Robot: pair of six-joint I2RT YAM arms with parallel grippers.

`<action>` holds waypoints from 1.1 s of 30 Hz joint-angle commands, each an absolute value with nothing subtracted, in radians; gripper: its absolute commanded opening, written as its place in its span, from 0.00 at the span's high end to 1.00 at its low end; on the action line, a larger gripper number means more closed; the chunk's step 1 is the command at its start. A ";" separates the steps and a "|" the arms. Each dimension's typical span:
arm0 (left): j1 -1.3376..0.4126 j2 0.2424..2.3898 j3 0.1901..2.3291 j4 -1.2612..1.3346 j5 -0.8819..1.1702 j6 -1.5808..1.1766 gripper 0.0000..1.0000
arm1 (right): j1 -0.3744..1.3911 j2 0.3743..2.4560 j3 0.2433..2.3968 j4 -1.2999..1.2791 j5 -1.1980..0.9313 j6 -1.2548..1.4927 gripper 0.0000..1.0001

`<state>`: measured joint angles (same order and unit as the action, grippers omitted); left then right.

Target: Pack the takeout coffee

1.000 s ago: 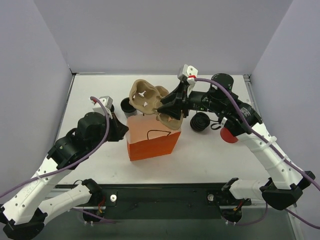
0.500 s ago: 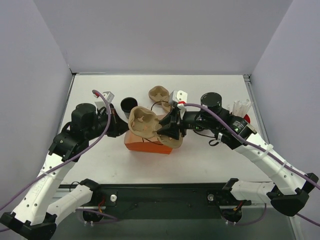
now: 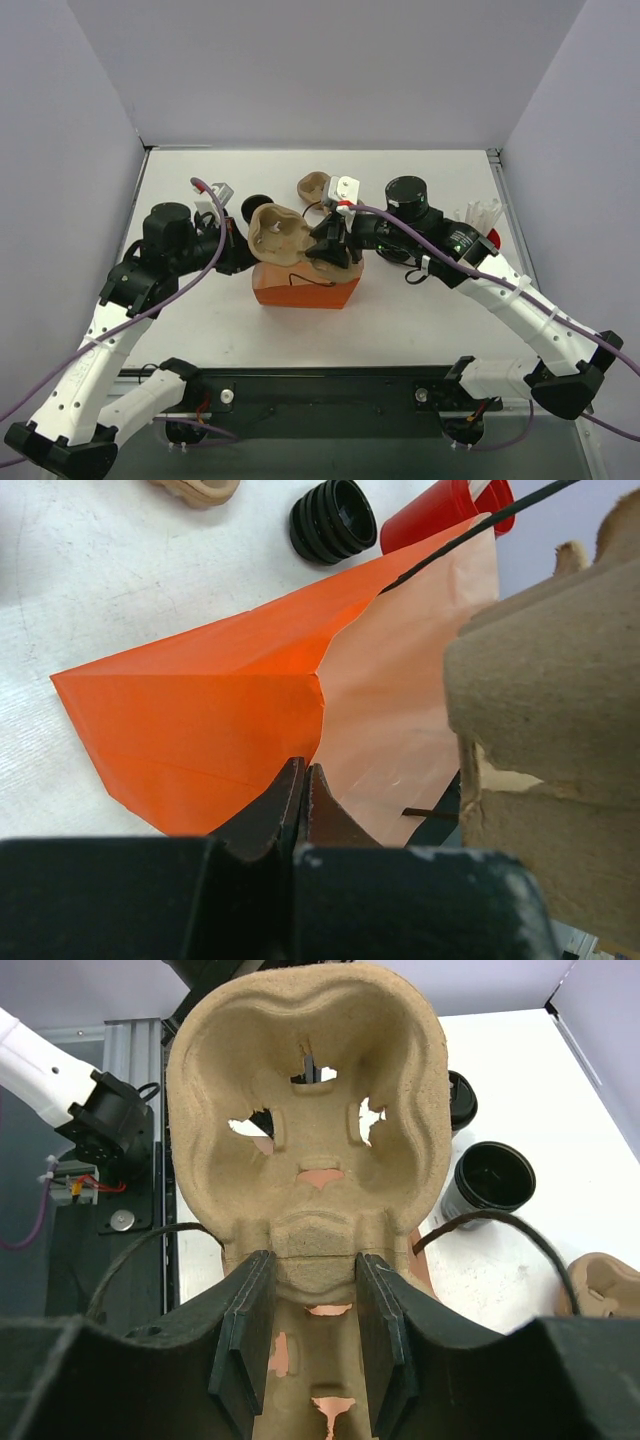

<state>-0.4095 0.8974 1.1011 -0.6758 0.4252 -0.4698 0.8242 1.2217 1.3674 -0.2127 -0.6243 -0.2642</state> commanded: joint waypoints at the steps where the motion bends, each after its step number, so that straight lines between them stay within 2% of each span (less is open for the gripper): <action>1: -0.380 0.900 1.101 -0.607 0.508 -0.437 1.00 | 0.811 1.230 1.417 -0.149 -0.635 -0.316 0.75; 17: -0.333 0.937 1.137 -0.641 0.568 -0.445 1.00 | 0.755 1.212 1.255 -0.100 -0.709 -0.399 0.76; 33: -0.316 0.960 1.189 -0.635 0.459 -0.557 1.00 | 0.758 1.235 1.221 -0.147 -0.655 -0.483 0.78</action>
<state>-0.3214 0.9642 1.1370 -0.6758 0.4759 -0.5148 0.7589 1.2354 1.2240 -0.1684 -0.6456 -0.4335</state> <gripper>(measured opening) 0.022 0.343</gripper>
